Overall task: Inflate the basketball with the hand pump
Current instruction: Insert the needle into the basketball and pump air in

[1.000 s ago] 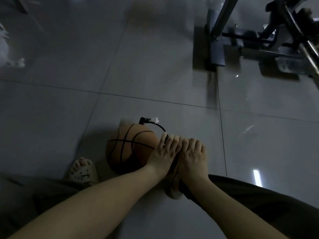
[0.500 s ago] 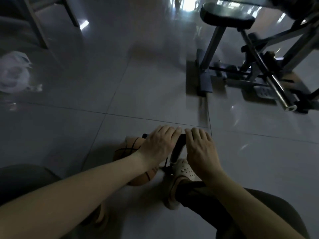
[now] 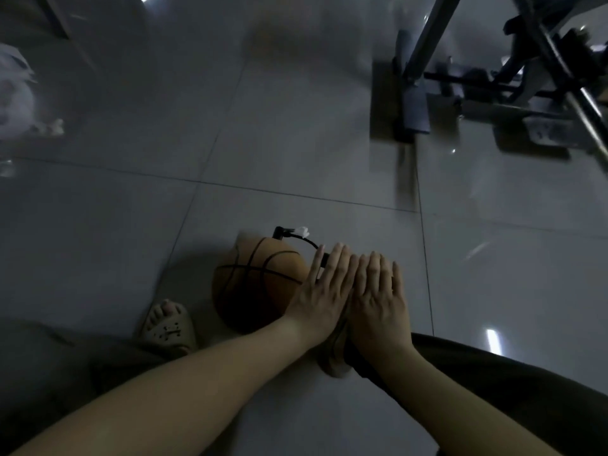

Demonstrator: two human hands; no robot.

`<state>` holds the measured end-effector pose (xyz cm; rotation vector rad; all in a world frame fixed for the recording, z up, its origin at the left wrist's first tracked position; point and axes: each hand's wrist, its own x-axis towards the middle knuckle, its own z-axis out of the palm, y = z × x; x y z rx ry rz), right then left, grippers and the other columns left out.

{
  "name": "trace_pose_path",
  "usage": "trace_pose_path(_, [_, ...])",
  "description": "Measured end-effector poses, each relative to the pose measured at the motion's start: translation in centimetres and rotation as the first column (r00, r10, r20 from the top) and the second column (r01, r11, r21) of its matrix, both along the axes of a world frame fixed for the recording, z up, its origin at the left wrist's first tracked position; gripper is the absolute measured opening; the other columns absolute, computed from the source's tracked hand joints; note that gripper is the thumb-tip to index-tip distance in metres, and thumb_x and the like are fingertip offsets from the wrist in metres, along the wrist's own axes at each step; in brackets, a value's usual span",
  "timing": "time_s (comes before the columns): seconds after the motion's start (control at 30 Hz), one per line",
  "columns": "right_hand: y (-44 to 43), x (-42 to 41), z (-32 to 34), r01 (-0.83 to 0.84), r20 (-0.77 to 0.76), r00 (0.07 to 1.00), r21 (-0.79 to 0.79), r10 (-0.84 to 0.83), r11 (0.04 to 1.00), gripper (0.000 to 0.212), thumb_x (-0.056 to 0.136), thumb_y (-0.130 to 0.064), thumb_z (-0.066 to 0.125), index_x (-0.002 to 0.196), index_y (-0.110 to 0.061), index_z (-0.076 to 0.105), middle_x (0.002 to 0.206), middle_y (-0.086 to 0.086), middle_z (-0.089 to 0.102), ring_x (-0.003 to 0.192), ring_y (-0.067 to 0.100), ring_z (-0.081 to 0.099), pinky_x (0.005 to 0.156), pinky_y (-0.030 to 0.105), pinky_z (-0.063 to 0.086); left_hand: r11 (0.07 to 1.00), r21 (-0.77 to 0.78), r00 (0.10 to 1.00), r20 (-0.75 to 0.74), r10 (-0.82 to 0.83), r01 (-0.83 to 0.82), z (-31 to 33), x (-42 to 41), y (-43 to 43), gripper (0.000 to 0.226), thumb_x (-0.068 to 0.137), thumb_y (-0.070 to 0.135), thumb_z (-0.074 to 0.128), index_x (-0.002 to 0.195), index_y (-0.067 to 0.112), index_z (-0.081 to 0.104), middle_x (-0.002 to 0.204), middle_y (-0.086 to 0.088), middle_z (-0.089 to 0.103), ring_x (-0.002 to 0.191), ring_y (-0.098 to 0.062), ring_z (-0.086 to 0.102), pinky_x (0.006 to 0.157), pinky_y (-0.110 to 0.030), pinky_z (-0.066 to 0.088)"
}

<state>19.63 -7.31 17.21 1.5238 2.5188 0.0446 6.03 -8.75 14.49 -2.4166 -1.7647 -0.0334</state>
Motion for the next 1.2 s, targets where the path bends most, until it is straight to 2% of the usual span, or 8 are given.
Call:
trace_pose_path(0.17, [0.6, -0.1, -2.6, 0.043, 0.015, 0.999, -0.110, -0.042, 0.993, 0.096, 0.092, -0.056, 0.035, 0.155, 0.001, -0.008, 0.162, 0.028, -0.004, 0.151, 0.043, -0.006, 0.121, 0.058, 0.000, 0.991, -0.131, 0.996, -0.091, -0.018, 0.006, -2.2, 0.3, 0.6, 0.080, 0.100, 0.041, 0.018, 0.152, -0.004, -0.022, 0.161, -0.029, -0.020, 0.150, -0.046, -0.017, 0.121, -0.060, 0.002])
trace_pose_path(0.3, [1.8, 0.0, -1.7, 0.061, -0.021, 0.998, -0.122, -0.064, 0.991, 0.086, 0.086, -0.052, 0.023, 0.154, 0.001, 0.019, 0.148, 0.024, 0.034, 0.139, 0.042, 0.033, 0.121, 0.054, 0.017, 0.983, -0.183, 0.994, -0.112, 0.000, -0.021, -1.1, 0.8, 1.3, 0.079, 0.102, 0.040, 0.015, 0.148, -0.006, -0.028, 0.161, -0.029, -0.022, 0.148, -0.046, -0.022, 0.120, -0.062, -0.002])
trace_pose_path(0.4, [2.6, 0.2, -0.1, 0.060, -0.143, 0.987, -0.110, -0.075, 0.992, 0.047, 0.095, -0.032, 0.048, 0.136, -0.008, 0.046, 0.118, 0.010, 0.059, 0.104, 0.028, 0.057, 0.098, 0.038, 0.046, 0.974, -0.226, 0.993, -0.117, -0.033, 0.006, 1.0, 0.5, 1.6, 0.071, 0.103, 0.033, 0.011, 0.145, -0.005, -0.031, 0.163, -0.026, -0.017, 0.150, -0.043, -0.019, 0.121, -0.058, -0.010])
trace_pose_path(0.5, [3.2, 0.2, 3.2, 0.014, -0.182, 0.982, -0.167, -0.045, 0.986, 0.021, 0.097, -0.025, 0.055, 0.116, -0.016, 0.054, 0.109, 0.004, 0.064, 0.095, 0.022, 0.061, 0.082, 0.030, 0.046, 0.948, -0.316, 0.999, -0.028, -0.040, 0.029, 3.7, -0.6, 1.9, 0.068, 0.103, 0.031, 0.017, 0.156, 0.000, -0.011, 0.166, -0.021, -0.002, 0.154, -0.036, -0.005, 0.123, -0.046, -0.013])
trace_pose_path(0.63, [4.3, 0.7, 8.4, -0.051, -0.243, 0.969, -0.064, 0.034, 0.997, 0.027, 0.091, -0.009, 0.058, 0.116, -0.016, 0.053, 0.107, 0.003, 0.058, 0.090, 0.020, 0.054, 0.075, 0.026, 0.038, 0.991, -0.046, 0.974, 0.193, -0.115, 0.126, 8.7, -1.3, 3.3, 0.059, 0.095, 0.030, 0.025, 0.142, 0.000, 0.046, 0.138, -0.018, 0.055, 0.129, -0.033, 0.052, 0.117, -0.043, 0.031])
trace_pose_path(0.8, [4.2, 2.2, 13.7, -0.132, -0.260, 0.950, 0.174, 0.174, 0.976, 0.027, 0.091, -0.014, 0.050, 0.117, -0.015, 0.054, 0.103, 0.002, 0.052, 0.087, 0.016, 0.048, 0.077, 0.026, 0.041, 0.928, 0.286, 0.934, 0.195, -0.301, 0.239, 13.0, -2.8, 4.1, 0.040, 0.097, 0.018, 0.040, 0.128, 0.002, 0.059, 0.116, -0.012, 0.065, 0.102, -0.027, 0.060, 0.094, -0.038, 0.049])
trace_pose_path(0.93, [0.8, 0.8, 9.2, -0.072, -0.100, 0.992, 0.097, 0.082, 0.993, 0.075, 0.085, -0.043, 0.036, 0.143, 0.004, 0.042, 0.142, 0.026, 0.048, 0.132, 0.041, 0.047, 0.115, 0.051, 0.034, 0.966, 0.197, 0.975, 0.116, -0.192, 0.167, 8.5, -1.7, 1.2, 0.056, 0.099, 0.030, 0.040, 0.144, -0.002, 0.043, 0.139, -0.021, 0.055, 0.127, -0.035, 0.054, 0.114, -0.044, 0.039])
trace_pose_path(1.2, [2.0, 0.4, 0.6, -0.013, -0.024, 1.000, -0.003, 0.013, 1.000, 0.091, 0.088, -0.056, 0.018, 0.155, 0.005, 0.007, 0.159, 0.032, 0.014, 0.149, 0.046, 0.011, 0.121, 0.058, 0.009, 0.998, 0.036, 0.997, -0.061, -0.040, 0.042, 2.1, -0.2, 1.5, 0.070, 0.104, 0.031, 0.014, 0.151, -0.011, -0.017, 0.161, -0.034, -0.013, 0.150, -0.048, -0.011, 0.122, -0.055, -0.011])
